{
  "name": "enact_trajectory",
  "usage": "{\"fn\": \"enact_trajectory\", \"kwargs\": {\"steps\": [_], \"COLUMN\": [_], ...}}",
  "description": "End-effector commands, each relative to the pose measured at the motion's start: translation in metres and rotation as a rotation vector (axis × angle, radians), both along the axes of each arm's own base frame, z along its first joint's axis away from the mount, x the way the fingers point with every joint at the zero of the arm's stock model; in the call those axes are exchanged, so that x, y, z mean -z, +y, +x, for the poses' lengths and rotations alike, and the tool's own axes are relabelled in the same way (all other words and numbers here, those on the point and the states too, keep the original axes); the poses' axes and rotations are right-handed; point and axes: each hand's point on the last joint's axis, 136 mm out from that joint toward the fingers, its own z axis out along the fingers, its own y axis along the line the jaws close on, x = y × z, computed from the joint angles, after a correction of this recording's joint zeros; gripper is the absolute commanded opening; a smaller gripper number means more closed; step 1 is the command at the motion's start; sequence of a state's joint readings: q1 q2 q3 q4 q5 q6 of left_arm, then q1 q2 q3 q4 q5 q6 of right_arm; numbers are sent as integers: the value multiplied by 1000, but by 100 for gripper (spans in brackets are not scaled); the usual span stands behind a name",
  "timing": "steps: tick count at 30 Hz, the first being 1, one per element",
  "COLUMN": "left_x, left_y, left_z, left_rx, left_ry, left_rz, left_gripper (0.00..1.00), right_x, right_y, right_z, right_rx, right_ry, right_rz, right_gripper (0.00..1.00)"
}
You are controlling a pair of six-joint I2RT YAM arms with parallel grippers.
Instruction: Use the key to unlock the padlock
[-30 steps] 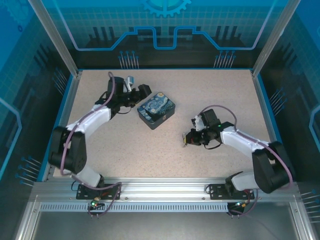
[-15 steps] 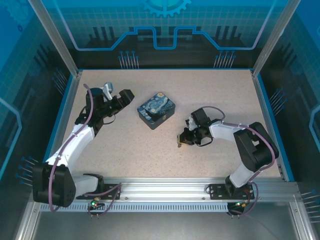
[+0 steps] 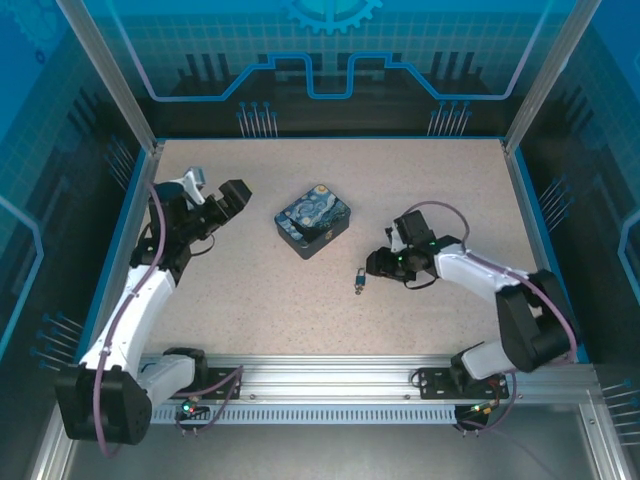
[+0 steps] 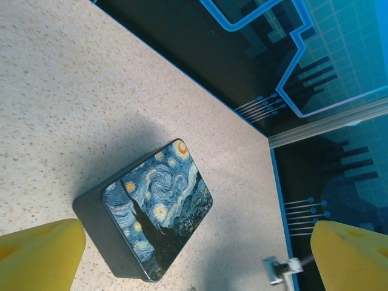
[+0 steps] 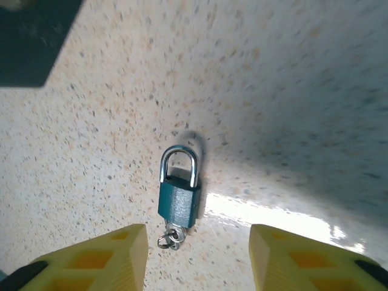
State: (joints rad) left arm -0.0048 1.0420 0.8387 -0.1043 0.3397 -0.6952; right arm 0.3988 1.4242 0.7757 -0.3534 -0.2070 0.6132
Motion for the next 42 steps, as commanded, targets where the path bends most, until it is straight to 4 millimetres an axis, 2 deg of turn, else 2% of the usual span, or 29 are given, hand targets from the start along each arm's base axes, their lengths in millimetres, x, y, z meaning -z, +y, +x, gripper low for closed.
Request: {"fn": "enact_trajectory", "kwargs": {"steps": [1, 5, 7, 9, 11, 12, 14, 16, 18, 21, 24, 30, 32, 37, 40, 42], "left_x": [-8, 0, 9, 18, 29, 35, 50, 67, 87, 106, 115, 132, 139, 149, 146, 143], "left_y": [21, 49, 67, 81, 94, 99, 108, 113, 112, 117, 122, 119, 117, 103, 92, 86], "left_z": [-9, -20, -28, -36, -43, -46, -50, -50, -51, -55, -55, -44, -40, -20, -8, -2], "left_rx": [-73, -212, -301, -371, -430, -450, -493, -507, -492, -501, -484, -408, -394, -293, -242, -218], "left_ry": [-29, -27, -22, -17, -5, -5, -8, -37, -57, -67, -38, -17, -25, -59, -113, -153], "left_rz": [83, 175, 229, 278, 327, 356, 393, 431, 463, 520, 614, 702, 704, 712, 694, 686], "left_gripper": [99, 99, 99, 99, 99, 99, 99, 99, 99, 99, 99, 99, 99, 99, 99, 99], "right_x": [-33, -64, -76, -85, -90, -92, -91, -81, -68, -49, -41, -60, -60, -51, -49, -40], "right_y": [-34, -70, -90, -109, -128, -139, -160, -184, -198, -213, -216, -201, -195, -178, -171, -170], "right_z": [10, 20, 26, 32, 37, 39, 43, 46, 49, 53, 61, 85, 92, 96, 95, 97], "right_rx": [24, 99, 149, 192, 232, 257, 295, 344, 356, 385, 410, 362, 344, 275, 245, 235], "right_ry": [-148, -288, -347, -394, -439, -460, -499, -521, -544, -589, -656, -882, -893, -949, -981, -975], "right_rz": [-154, -255, -299, -341, -388, -422, -495, -572, -596, -616, -604, -523, -481, -425, -405, -398], "right_gripper": [55, 68, 78, 85, 98, 100, 100, 100, 100, 100, 100, 100, 100, 100, 100, 100]}}
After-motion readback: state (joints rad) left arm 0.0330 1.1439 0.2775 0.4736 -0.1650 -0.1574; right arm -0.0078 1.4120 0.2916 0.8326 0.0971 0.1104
